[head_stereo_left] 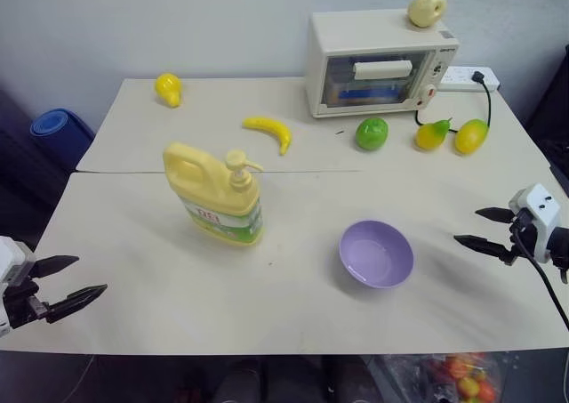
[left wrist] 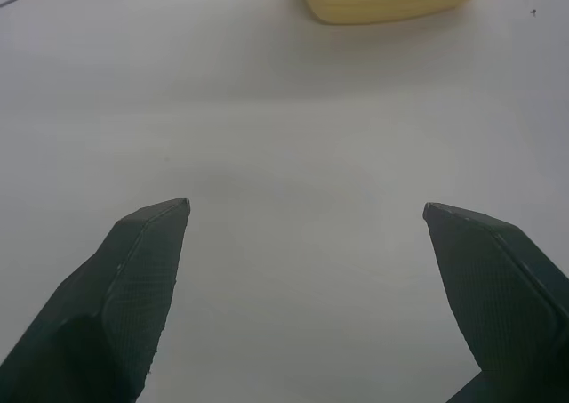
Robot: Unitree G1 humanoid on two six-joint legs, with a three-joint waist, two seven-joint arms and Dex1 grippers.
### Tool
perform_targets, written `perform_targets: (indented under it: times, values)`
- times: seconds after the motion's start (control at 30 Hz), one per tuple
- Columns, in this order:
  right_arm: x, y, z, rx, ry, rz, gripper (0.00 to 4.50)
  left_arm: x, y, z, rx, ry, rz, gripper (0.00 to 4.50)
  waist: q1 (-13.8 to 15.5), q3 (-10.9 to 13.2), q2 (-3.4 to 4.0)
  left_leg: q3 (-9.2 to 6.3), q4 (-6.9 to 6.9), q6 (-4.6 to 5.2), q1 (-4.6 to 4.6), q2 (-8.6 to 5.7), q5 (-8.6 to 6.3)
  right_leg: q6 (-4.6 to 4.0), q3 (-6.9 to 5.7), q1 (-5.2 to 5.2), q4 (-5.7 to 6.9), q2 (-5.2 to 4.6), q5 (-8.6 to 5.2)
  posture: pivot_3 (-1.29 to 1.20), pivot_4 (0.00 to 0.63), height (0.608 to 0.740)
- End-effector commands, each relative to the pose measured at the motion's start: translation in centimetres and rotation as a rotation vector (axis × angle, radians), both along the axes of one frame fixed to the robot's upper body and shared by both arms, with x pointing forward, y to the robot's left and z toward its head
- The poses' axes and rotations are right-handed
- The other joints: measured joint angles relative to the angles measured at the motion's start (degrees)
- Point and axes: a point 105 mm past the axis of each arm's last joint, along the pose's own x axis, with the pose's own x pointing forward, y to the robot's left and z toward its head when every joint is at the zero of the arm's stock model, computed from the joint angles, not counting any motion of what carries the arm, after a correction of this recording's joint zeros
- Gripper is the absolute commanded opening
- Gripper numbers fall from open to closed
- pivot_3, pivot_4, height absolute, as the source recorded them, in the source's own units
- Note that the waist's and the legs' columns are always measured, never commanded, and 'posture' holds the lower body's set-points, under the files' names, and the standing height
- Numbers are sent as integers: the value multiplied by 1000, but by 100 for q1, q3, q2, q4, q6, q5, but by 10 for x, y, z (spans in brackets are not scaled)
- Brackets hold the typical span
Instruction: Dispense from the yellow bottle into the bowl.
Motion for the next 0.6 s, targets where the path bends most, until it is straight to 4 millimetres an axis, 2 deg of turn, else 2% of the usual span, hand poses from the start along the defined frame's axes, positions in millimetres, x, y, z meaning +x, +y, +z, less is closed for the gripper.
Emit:
perform_targets:
  times: [0.03,0.2,0.43,0.5,0.6]
  values:
    - [1,-7,18,-28,-56,-9,4463,4,6,9,32,-63,28,4500,0,0,0,0,0,0,0,0,0,0,0,0,0,0,0,0,150,740]
    - [1,-5,17,-29,-56,-7,4463,13,9,14,21,-115,61,4500,4,0,0,0,1,0,0,0,0,0,0,0,2,1,0,0,150,740]
    - [0,-5,15,-5,-41,-21,4463,17,4,18,-42,-126,51,4500,-9,0,0,3,3,0,1,0,0,1,1,0,6,1,1,0,150,740]
    - [1,-2,18,-7,-55,-14,4463,23,-5,23,-54,-147,26,4500,-7,0,0,3,4,0,1,0,0,1,1,0,8,1,1,0,150,740]
    - [-3,14,25,22,-71,40,4463,27,-33,38,-139,-164,-80,4500,10,0,-1,1,6,0,0,1,0,1,2,-1,12,1,1,0,150,740]
